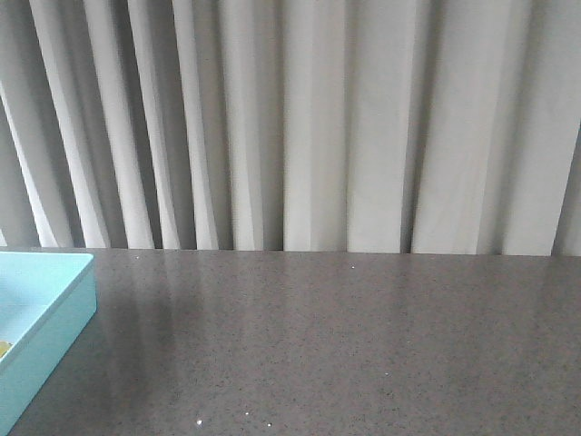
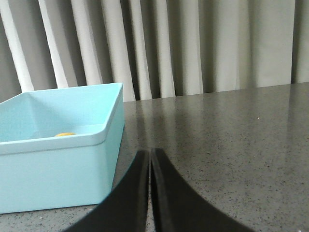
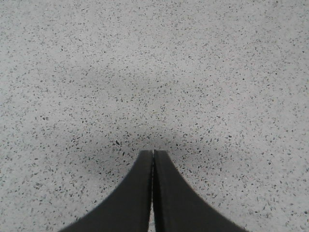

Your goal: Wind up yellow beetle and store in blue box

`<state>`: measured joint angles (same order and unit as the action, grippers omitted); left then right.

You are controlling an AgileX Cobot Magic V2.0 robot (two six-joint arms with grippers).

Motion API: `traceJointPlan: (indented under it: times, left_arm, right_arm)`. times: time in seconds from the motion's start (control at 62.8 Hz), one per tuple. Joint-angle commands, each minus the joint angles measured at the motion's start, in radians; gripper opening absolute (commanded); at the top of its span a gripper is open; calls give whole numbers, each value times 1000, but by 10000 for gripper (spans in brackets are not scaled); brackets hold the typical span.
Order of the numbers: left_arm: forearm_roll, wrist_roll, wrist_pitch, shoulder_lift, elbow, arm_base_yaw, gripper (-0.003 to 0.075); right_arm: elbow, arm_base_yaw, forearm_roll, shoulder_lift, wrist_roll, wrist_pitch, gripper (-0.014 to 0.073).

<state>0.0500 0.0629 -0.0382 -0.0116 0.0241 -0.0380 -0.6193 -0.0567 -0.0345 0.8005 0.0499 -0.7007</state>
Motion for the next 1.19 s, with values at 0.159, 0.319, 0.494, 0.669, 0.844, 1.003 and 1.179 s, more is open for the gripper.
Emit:
traceJointPlan:
  times: [0.159, 0.319, 0.494, 0.669, 0.844, 1.003, 1.179]
  left_arm:
    - [7, -9, 79, -15, -7, -5, -5]
    - [7, -9, 79, -15, -7, -5, -5]
    - [7, -9, 79, -15, -7, -5, -5]
    - [7, -9, 79, -15, -7, -5, -5]
    - [7, -9, 79, -15, -7, -5, -5]
    - [7, -9, 79, -15, -7, -5, -5]
    - [7, -9, 79, -15, -7, -5, -5]
  right_arm:
    - [-15, -16, 6, -52, 12, 57, -7]
    - [139, 33, 35, -241, 31, 247, -7]
    - [387, 61, 24, -514, 30, 484, -7]
    - [547, 61, 22, -720, 5, 608, -7]
    - [650, 61, 16, -822, 0, 711, -7]
    - [650, 61, 3, -822, 1, 709, -7]
    - [650, 61, 3, -822, 1, 709, -7]
